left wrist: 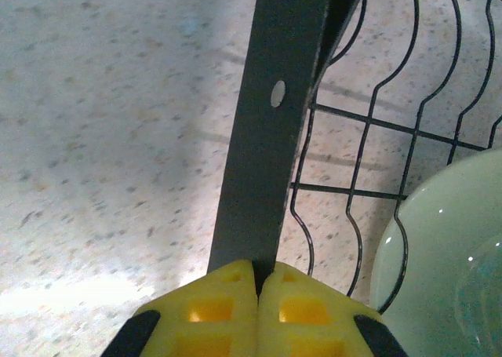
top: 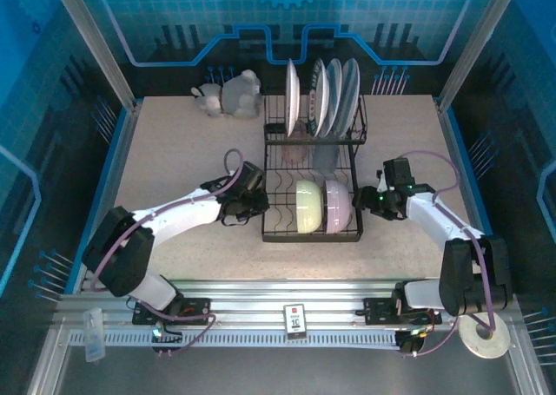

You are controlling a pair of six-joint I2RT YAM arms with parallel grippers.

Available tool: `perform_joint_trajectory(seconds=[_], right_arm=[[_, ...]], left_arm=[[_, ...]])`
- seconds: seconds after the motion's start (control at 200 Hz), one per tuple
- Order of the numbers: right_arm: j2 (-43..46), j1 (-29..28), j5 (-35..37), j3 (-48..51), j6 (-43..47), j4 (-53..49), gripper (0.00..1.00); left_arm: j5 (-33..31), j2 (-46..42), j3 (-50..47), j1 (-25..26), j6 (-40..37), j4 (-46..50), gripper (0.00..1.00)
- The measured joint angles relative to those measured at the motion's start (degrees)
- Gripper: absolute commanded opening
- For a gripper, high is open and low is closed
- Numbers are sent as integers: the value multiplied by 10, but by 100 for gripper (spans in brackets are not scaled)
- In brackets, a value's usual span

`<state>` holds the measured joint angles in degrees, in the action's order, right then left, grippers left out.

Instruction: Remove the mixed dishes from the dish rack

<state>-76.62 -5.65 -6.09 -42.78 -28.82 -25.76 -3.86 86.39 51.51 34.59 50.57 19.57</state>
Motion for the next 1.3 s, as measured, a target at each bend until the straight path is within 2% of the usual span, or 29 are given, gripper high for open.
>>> perform_joint_trajectory(seconds=[0.245,0.415,0.475,0.545,0.645,0.725,0.791,0.936,1.061,1.171,1.301], right_arm=[[-7,-71,-4,-32,-17,5,71],[-11,-90,-4,-33,-36,6,74],[-13,-90,-4,-37,-39,5,76],[-15,-90,-4,-46,-39,3,79],[-16,-90,-3,-75,-37,-10,85],[-12,-90,1,-100,-33,-15,93],[-1,-90,12,-114,-32,-26,99],[42,-90,41,-141,-35,-66,100],[93,-90,67,-165,-40,-103,100],[155,-92,89,-172,-52,-124,100],[226,-94,90,-178,-59,-133,100]], left_arm=[[-1,-86,-74,-35,5,14,0],[11,-116,-97,-62,-19,17,0],[12,-118,-97,-66,-38,22,15],[9,-120,-96,-67,-57,36,45],[-5,-140,-94,-77,-78,90,70],[-22,-179,-80,-80,-102,143,83],[-35,-216,-61,-82,-116,180,99],[-55,-309,19,-82,-153,256,99],[-58,-359,103,-82,-178,277,99],[-46,-359,171,-82,-209,268,98],[-11,-308,238,-82,-258,230,94]])
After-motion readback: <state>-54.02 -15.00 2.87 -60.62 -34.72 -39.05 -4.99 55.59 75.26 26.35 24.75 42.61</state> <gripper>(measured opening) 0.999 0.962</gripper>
